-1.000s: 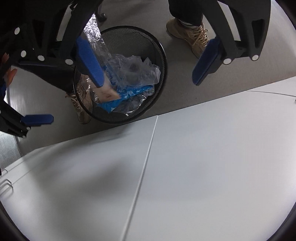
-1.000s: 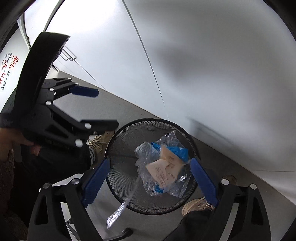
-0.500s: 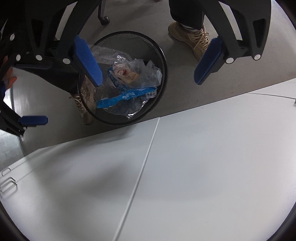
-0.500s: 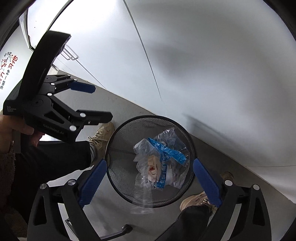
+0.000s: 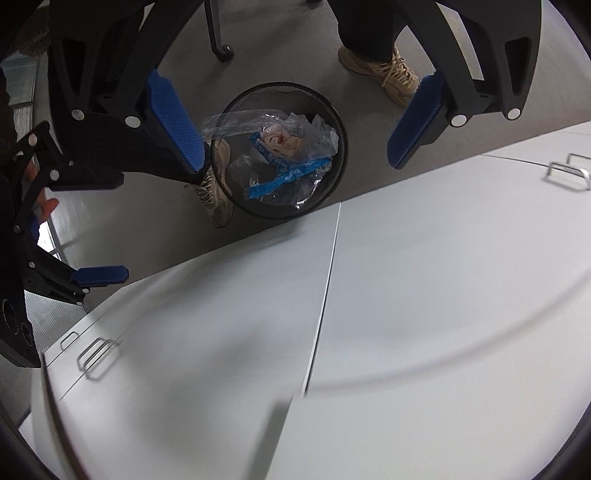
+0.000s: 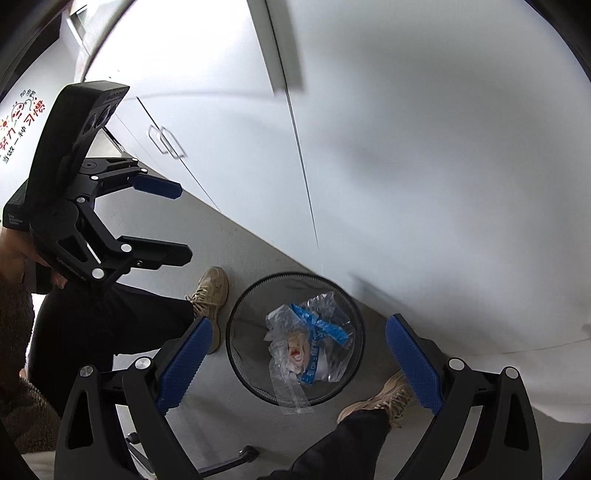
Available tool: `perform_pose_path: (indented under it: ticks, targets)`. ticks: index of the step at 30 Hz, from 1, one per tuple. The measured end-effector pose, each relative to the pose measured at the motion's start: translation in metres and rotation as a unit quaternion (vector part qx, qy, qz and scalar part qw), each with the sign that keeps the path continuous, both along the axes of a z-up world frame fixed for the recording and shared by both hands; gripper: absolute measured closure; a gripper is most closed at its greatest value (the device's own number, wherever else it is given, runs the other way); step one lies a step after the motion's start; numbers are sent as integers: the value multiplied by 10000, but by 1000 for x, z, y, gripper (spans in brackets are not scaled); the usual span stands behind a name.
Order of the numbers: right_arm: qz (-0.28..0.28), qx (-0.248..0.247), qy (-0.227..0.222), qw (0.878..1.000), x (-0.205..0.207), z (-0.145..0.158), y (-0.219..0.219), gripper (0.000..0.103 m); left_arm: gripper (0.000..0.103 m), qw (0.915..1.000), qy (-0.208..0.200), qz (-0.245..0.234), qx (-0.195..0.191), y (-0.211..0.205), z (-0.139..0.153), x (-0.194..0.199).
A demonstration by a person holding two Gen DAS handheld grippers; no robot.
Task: Collect trash
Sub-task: 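Raise both tools back to the counter toward the toothpaste box and paper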
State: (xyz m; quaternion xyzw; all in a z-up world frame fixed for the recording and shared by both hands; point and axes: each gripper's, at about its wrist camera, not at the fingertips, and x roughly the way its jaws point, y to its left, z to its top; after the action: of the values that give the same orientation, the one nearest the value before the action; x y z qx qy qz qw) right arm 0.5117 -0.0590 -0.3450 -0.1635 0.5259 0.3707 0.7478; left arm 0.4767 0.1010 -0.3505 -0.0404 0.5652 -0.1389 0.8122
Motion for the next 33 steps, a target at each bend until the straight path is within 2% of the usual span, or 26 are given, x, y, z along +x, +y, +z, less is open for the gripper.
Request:
perform_pose_path:
  ticks: [6, 10, 12, 17, 19, 26, 33]
  targets:
    - [40, 260, -516, 9983, -9, 69, -2, 7, 4, 9982, -517, -285, -58, 5, 88, -19]
    - [134, 423, -709, 9965, -11, 107, -5, 6, 4, 9945, -947, -453, -39, 6, 145, -29]
    - [204, 503, -850, 9949, -12, 124, -7, 6, 4, 9924, -1115, -511, -44, 6, 166, -30]
    - [329, 721, -1229, 9893, -15, 164, -11, 6, 4, 9827, -1623, -854, -241, 0, 224, -29]
    - [289, 826, -1336, 9872, -12, 179, -16, 3, 4, 9787, -1795, -977, -189, -5, 246, -24]
    - [319, 1073, -1722, 9787, 2, 233, -37, 3, 4, 9677, -2256, -1109, -182, -13, 295, 14]
    - [105, 1190, -2048, 9715, 36, 275, -66, 3, 4, 9645, -2322, -1241, -209, -28, 299, 69]
